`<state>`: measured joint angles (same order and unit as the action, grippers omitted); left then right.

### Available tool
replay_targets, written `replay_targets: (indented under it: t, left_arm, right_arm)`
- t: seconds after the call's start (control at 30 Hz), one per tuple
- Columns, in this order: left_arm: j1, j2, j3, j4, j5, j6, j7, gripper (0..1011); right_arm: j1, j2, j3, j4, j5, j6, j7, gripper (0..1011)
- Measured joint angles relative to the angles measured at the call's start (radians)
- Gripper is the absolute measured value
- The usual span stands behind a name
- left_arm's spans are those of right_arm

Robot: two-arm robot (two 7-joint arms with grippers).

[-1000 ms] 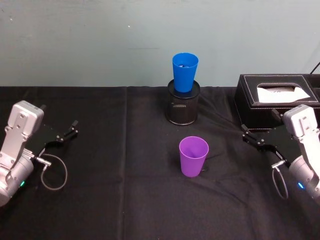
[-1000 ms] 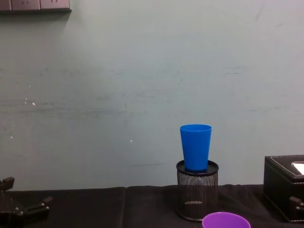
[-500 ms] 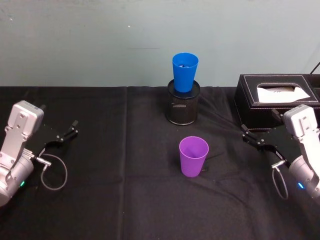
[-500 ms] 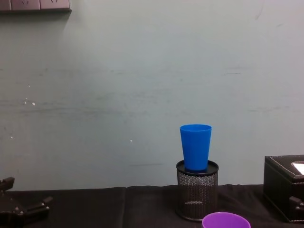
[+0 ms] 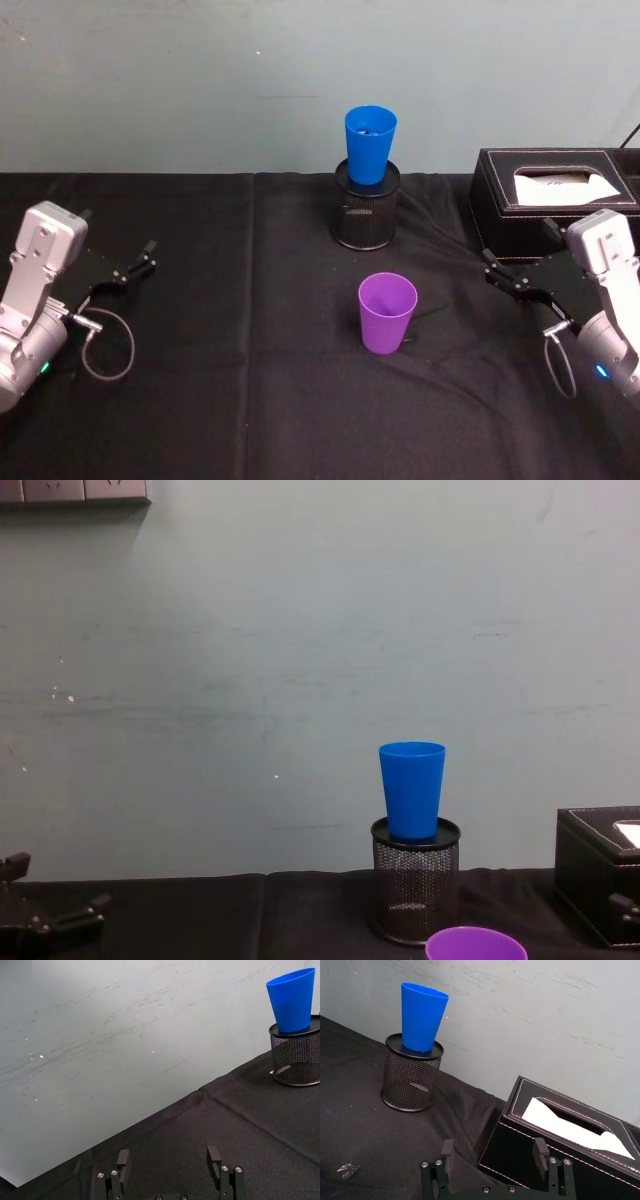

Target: Pick up one cup with a gripper and tap it against the other cup.

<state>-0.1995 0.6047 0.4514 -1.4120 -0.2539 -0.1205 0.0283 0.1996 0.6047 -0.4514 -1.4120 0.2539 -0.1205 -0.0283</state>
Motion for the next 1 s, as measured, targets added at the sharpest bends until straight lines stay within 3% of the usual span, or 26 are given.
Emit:
replay_targets:
  t: [0.23, 0.43, 0.57, 0.63, 0.77, 1.0]
  left_arm:
    - [0.0, 0.0, 0.0, 0.0, 0.0, 0.0, 0.0, 1000]
    - [0.0, 0.0, 0.0, 0.0, 0.0, 0.0, 0.0, 1000]
    - [0.0, 0.0, 0.0, 0.0, 0.0, 0.0, 0.0, 1000]
    - [0.0, 0.0, 0.0, 0.0, 0.0, 0.0, 0.0, 1000]
    - [0.0, 0.0, 0.0, 0.0, 0.0, 0.0, 0.0, 1000]
    - [0.0, 0.0, 0.0, 0.0, 0.0, 0.0, 0.0, 1000]
  right_arm:
    - [-0.012, 0.0, 0.024, -0.028, 0.009, -0.007, 0.014, 1002]
    - [-0.049, 0.014, 0.066, -0.075, 0.052, -0.018, 0.058, 1002]
    - [-0.094, 0.033, 0.092, -0.107, 0.104, -0.039, 0.116, 1000]
    - [-0.143, 0.053, 0.104, -0.132, 0.146, -0.074, 0.179, 1000]
    - [-0.209, 0.077, 0.106, -0.16, 0.186, -0.123, 0.265, 1002]
    - [-0.263, 0.083, 0.079, -0.173, 0.194, -0.185, 0.373, 1000]
